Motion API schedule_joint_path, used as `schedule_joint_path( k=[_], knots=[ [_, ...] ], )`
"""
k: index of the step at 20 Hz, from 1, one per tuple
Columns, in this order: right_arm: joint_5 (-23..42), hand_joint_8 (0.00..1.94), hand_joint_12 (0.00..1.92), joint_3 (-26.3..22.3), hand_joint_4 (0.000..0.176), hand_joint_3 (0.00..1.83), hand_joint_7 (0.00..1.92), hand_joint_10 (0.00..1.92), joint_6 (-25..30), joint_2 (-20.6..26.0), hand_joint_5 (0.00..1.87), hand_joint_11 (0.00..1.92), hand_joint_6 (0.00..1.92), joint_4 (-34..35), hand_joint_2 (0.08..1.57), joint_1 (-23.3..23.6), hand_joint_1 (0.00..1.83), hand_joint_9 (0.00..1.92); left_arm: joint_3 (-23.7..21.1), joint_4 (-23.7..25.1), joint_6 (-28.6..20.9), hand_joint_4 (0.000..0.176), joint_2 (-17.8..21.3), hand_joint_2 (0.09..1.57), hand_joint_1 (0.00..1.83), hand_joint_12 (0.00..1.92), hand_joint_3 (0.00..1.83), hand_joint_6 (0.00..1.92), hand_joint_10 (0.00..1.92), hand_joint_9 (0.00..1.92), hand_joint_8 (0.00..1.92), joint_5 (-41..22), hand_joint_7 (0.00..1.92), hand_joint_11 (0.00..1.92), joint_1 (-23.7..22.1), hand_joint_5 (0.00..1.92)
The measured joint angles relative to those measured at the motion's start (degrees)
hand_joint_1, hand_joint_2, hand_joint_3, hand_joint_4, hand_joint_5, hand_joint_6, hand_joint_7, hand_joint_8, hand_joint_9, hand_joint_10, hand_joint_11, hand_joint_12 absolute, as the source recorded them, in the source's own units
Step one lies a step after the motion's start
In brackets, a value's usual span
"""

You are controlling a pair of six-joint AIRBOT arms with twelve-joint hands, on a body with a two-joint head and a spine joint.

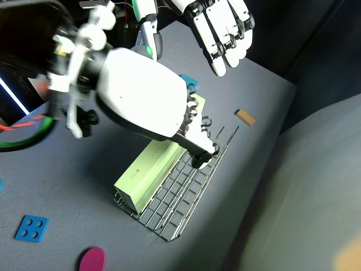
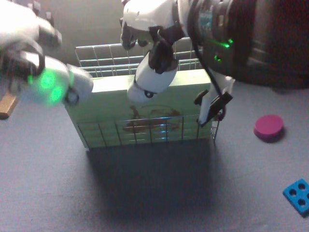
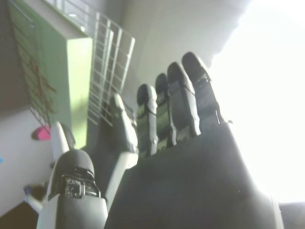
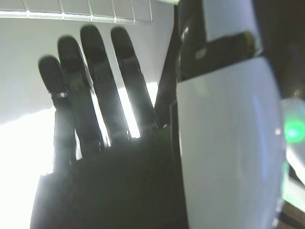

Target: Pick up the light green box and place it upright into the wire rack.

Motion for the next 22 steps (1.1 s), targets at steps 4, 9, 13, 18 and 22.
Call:
schedule_joint_path(
  k=[4,9,13,18,22],
  knots=[
    [-0.5,0.0,1.1,-3.0,0.0,0.0,0.64,0.02,-2.2,4.1,0.58,0.18,0.01,3.6,0.94,3.0,0.72,0.59,-0.7,-0.1,0.3,0.0,0.4,1.18,0.0,0.51,0.0,0.0,0.0,0.15,0.0,-1.2,0.17,0.0,-0.4,0.24],
    [-3.0,0.02,1.12,-10.3,0.0,0.0,0.69,0.03,-4.3,10.9,0.64,0.23,0.03,5.5,0.93,6.3,0.75,0.64,0.3,-1.2,2.1,0.0,-0.5,1.16,0.0,0.62,0.0,0.0,0.01,0.17,0.0,-1.8,0.18,0.0,-2.1,0.27],
    [-3.9,0.04,1.23,-14.9,0.0,0.0,0.86,0.1,-4.3,14.6,0.79,0.41,0.04,5.5,0.95,7.8,0.81,0.82,0.2,-0.8,2.5,0.0,-0.6,1.17,0.01,0.62,0.0,0.01,0.01,0.19,0.01,-1.3,0.23,0.0,-2.9,0.31],
    [-5.5,1.25,1.84,-20.6,0.0,0.0,0.8,1.66,-1.8,19.8,0.8,0.67,1.12,1.8,1.01,7.3,0.91,0.68,-0.2,-0.9,2.4,0.0,-0.9,1.27,0.5,1.56,0.0,0.72,1.45,0.73,1.33,-0.7,0.8,0.66,-3.4,0.97],
    [-8.0,1.94,1.92,-27.0,0.0,0.0,0.77,1.92,4.3,24.5,0.7,1.11,1.92,-4.8,1.03,4.1,0.94,0.85,-0.3,-0.6,2.3,0.0,-0.9,1.37,0.53,1.92,0.0,0.94,1.92,1.29,1.74,-0.9,1.13,1.48,-3.4,1.03]
  ],
)
